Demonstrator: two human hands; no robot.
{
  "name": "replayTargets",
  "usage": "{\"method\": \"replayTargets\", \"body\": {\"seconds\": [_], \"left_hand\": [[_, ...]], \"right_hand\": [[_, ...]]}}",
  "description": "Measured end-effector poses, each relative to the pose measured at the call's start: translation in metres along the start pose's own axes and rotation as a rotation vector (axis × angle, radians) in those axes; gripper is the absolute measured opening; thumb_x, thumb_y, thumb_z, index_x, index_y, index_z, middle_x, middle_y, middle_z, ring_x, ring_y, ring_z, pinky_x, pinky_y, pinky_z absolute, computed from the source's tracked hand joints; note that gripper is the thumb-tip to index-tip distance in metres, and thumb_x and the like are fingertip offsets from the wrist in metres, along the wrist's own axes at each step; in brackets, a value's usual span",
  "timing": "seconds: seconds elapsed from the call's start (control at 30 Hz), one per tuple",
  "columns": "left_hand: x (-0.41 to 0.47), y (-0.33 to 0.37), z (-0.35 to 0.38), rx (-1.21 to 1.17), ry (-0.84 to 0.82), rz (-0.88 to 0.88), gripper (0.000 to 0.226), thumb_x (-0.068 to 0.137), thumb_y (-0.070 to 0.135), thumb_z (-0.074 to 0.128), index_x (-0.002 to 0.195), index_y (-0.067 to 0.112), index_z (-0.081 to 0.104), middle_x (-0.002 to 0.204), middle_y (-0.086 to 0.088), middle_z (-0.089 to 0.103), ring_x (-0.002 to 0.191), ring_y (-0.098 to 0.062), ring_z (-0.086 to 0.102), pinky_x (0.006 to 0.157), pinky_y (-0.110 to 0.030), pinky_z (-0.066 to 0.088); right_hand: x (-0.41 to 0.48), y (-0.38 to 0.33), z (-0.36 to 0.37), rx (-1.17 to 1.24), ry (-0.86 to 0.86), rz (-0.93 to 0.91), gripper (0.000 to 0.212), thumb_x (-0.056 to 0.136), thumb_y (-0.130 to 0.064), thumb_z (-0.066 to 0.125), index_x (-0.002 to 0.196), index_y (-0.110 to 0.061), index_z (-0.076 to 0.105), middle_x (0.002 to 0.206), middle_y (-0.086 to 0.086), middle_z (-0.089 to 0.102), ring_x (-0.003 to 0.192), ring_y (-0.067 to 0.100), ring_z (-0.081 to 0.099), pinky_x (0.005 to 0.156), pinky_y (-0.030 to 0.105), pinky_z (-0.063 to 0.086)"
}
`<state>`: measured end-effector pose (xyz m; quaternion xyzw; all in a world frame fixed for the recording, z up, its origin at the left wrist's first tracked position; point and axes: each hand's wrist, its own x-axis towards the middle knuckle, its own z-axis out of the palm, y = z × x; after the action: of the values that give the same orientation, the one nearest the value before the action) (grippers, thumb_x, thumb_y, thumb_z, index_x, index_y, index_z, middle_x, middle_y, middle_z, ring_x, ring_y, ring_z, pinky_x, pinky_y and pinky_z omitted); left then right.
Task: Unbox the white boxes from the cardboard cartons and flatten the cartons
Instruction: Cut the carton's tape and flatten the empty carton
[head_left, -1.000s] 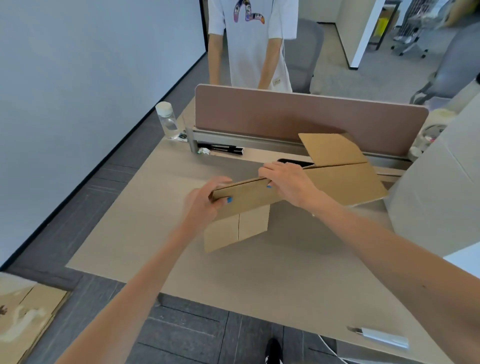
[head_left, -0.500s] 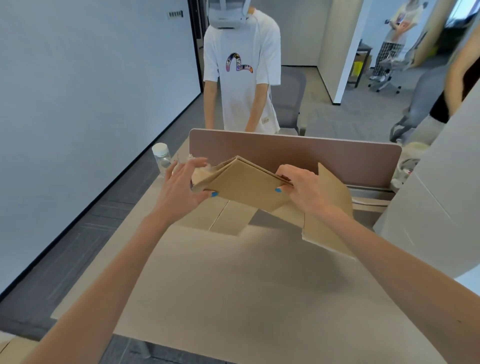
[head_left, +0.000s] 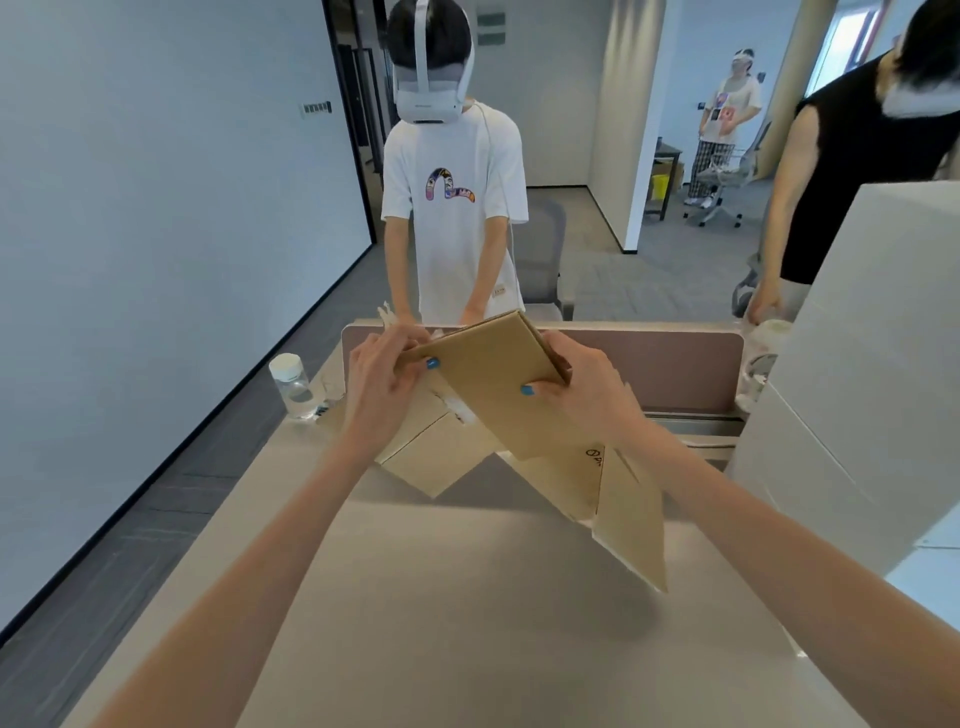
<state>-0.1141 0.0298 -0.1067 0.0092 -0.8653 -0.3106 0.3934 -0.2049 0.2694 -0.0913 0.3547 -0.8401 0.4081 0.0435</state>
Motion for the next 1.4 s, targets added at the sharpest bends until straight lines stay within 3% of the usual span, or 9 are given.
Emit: {"method": "replayTargets", "body": {"seconds": [0.1,0.3,0.43,0.57,0.67,0.87,1.03,1.23,1.4], "left_hand": [[0.006,0.011,0.008,0.057,0.011,0.049,0.021,0.088,0.007,0.063,0.102,0.022,0.063,0.086,0.015,0.058,0.090,-0.014,0.050,0.097,-0.020,0.027],[0.031,0.015,-0.007,0.096,-0.139,0.132,0.036,0.087,0.020,0.068,0.119,0.027,0.052,0.100,0.015,0.064,0.107,-0.013,0.055,0.108,-0.030,0.031],[0.041,0.012,-0.014,0.262,-0.163,0.312,0.016,0.095,0.018,0.059,0.111,0.020,0.061,0.100,0.009,0.065,0.102,-0.011,0.051,0.109,-0.046,0.033],[0.043,0.015,-0.009,0.302,-0.194,0.386,0.014,0.097,0.013,0.057,0.108,0.017,0.064,0.101,0.007,0.064,0.093,-0.019,0.050,0.097,-0.035,0.037],[0.040,0.028,-0.005,0.326,-0.233,0.402,0.027,0.101,0.029,0.040,0.111,0.017,0.063,0.103,0.004,0.062,0.094,-0.019,0.049,0.087,-0.027,0.033],[0.033,0.047,-0.001,0.476,-0.184,0.396,0.021,0.101,0.024,0.038,0.106,0.017,0.057,0.098,0.002,0.054,0.091,-0.022,0.046,0.069,-0.028,0.017],[0.031,0.051,-0.005,0.533,-0.138,0.414,0.012,0.103,0.020,0.042,0.106,0.018,0.054,0.096,0.002,0.050,0.087,-0.022,0.047,0.070,-0.035,0.040],[0.024,0.062,-0.017,0.655,-0.136,0.459,0.015,0.097,0.009,0.056,0.106,0.021,0.050,0.095,0.000,0.049,0.084,-0.022,0.046,0.067,-0.036,0.043],[0.010,0.069,-0.034,0.718,-0.136,0.462,0.029,0.088,0.002,0.065,0.106,0.021,0.050,0.096,-0.001,0.049,0.083,-0.022,0.045,0.065,-0.033,0.041]], "right_hand": [[0.013,-0.014,-0.008,0.058,0.084,-0.038,0.025,0.082,-0.020,0.070,0.105,-0.016,0.058,0.087,-0.002,0.065,0.084,0.021,0.060,0.080,0.047,0.051],[0.013,-0.006,-0.032,0.200,0.129,-0.032,0.031,0.079,-0.007,0.074,0.107,-0.016,0.067,0.098,0.002,0.072,0.095,0.021,0.065,0.088,0.046,0.052],[0.015,-0.001,-0.038,0.231,0.126,-0.013,0.039,0.078,-0.006,0.075,0.112,-0.021,0.067,0.104,-0.001,0.071,0.102,0.019,0.065,0.093,0.045,0.052],[0.011,0.001,-0.041,0.250,0.124,-0.010,0.039,0.079,-0.006,0.075,0.115,-0.017,0.066,0.106,-0.001,0.070,0.103,0.019,0.064,0.094,0.045,0.051],[0.007,0.004,-0.045,0.280,0.123,-0.005,0.040,0.080,-0.005,0.074,0.117,-0.014,0.065,0.109,0.001,0.069,0.105,0.020,0.064,0.094,0.046,0.051],[0.004,0.001,-0.056,0.212,0.117,0.028,0.041,0.074,-0.006,0.079,0.111,-0.008,0.063,0.104,0.006,0.068,0.100,0.026,0.063,0.090,0.046,0.052],[-0.001,-0.016,-0.071,0.102,0.053,-0.104,0.076,0.072,-0.008,0.080,0.133,-0.037,0.043,0.125,-0.009,0.054,0.120,0.014,0.050,0.101,0.038,0.046],[-0.010,-0.045,-0.082,-0.250,0.039,-0.205,0.038,0.084,-0.010,0.058,0.120,-0.020,0.063,0.142,-0.006,0.037,0.138,0.011,0.021,0.114,0.037,0.015],[-0.024,-0.076,-0.073,-0.507,0.035,-0.227,0.028,0.088,-0.018,0.051,0.115,-0.014,0.062,0.129,0.000,0.050,0.129,0.016,0.034,0.114,0.032,0.017]]}}
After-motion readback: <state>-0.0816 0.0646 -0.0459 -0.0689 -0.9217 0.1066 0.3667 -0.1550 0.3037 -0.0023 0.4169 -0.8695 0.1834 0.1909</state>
